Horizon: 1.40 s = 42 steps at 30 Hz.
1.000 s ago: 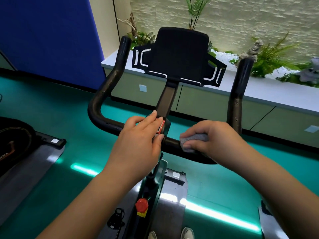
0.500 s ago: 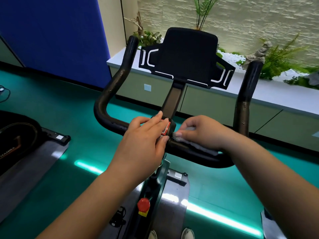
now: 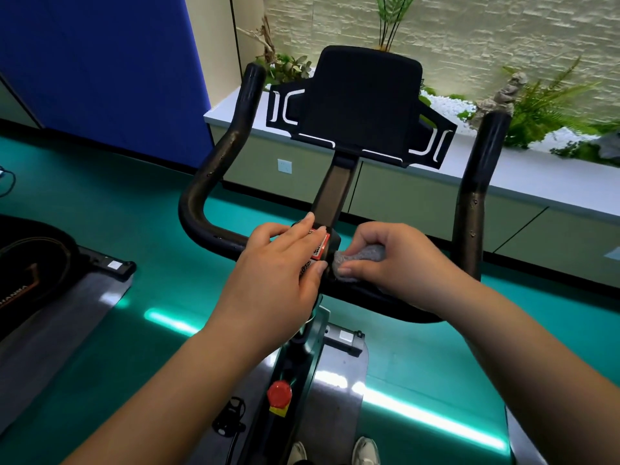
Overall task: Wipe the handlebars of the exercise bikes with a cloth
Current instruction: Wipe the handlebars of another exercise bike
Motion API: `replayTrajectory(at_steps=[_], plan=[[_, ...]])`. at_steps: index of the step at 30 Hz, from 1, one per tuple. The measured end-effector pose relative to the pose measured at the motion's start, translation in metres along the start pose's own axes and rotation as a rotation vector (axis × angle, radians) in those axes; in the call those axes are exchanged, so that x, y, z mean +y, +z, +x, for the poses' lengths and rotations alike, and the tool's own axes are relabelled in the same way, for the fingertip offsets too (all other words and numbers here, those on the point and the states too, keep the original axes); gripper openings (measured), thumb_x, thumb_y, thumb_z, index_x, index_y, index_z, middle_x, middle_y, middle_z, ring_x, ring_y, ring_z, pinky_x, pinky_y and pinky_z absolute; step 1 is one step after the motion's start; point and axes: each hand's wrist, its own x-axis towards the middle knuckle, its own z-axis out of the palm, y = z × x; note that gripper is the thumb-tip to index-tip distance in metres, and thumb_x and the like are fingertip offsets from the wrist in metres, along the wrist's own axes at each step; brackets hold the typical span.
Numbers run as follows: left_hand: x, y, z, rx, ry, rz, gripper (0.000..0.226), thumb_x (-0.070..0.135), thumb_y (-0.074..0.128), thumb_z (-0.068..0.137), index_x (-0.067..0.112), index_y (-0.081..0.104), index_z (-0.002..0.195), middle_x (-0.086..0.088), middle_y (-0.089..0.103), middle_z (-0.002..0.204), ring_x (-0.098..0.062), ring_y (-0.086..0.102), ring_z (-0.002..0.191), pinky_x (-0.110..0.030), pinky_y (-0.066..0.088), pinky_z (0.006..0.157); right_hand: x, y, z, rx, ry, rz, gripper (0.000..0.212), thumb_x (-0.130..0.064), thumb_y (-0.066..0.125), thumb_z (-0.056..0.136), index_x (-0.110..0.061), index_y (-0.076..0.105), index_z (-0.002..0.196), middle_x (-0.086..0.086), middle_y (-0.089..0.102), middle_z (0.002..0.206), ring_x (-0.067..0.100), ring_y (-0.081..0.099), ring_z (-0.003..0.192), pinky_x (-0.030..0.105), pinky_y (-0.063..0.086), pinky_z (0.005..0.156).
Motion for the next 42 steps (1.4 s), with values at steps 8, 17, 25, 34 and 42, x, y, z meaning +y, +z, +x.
replayTrajectory(at_steps=[8,17,25,34,42], plan=[[-0.001,0.002,-0.001,0.029,0.017,-0.016,0.053,0.041,0.034,0.089,0.021,0.053,0.134,0.004,0.048,0.143,-0.018,0.039,0.117,-0.013,0.017,0.098,0.003,0.000,-0.023,0.090,-0.201,-0.091,0.026,-0.025,0.086,0.064,-0.033,0.061,0.066,-0.011,0.059,0.079,0.009,0.057,0.079,0.026,0.046,0.074],[0.001,0.002,-0.001,0.034,0.014,0.001,0.050,0.038,0.038,0.091,0.021,0.052,0.136,0.005,0.046,0.144,-0.019,0.040,0.119,-0.024,0.028,0.101,0.022,-0.005,-0.041,0.127,-0.369,-0.185,0.021,-0.023,0.086,0.064,-0.019,0.070,0.076,-0.002,0.061,0.081,0.018,0.060,0.076,0.037,0.052,0.067],[0.001,0.008,0.000,0.080,0.046,0.009,0.050,0.035,0.036,0.090,0.013,0.059,0.129,-0.001,0.054,0.138,-0.028,0.047,0.117,-0.044,0.044,0.097,0.005,0.029,-0.031,0.191,-0.490,-0.201,0.019,-0.014,0.084,0.065,-0.014,0.068,0.076,0.005,0.061,0.083,0.027,0.057,0.079,0.038,0.050,0.069],[0.009,0.004,-0.001,0.130,0.074,0.031,0.041,0.028,0.051,0.085,0.014,0.064,0.122,0.002,0.061,0.128,-0.024,0.048,0.117,-0.047,0.045,0.095,0.053,-0.021,-0.071,0.345,-0.298,-0.268,0.017,-0.033,0.072,0.073,-0.022,0.073,0.085,-0.006,0.067,0.087,0.020,0.061,0.085,0.028,0.044,0.079],[0.034,0.022,-0.006,0.037,0.197,0.092,0.037,0.038,0.047,0.084,0.021,0.072,0.106,-0.001,0.061,0.127,-0.027,0.047,0.120,-0.042,0.027,0.104,0.052,-0.006,-0.077,0.362,-0.389,-0.274,0.023,-0.023,0.070,0.076,-0.017,0.074,0.098,-0.001,0.069,0.095,0.017,0.056,0.090,0.026,0.043,0.083]])
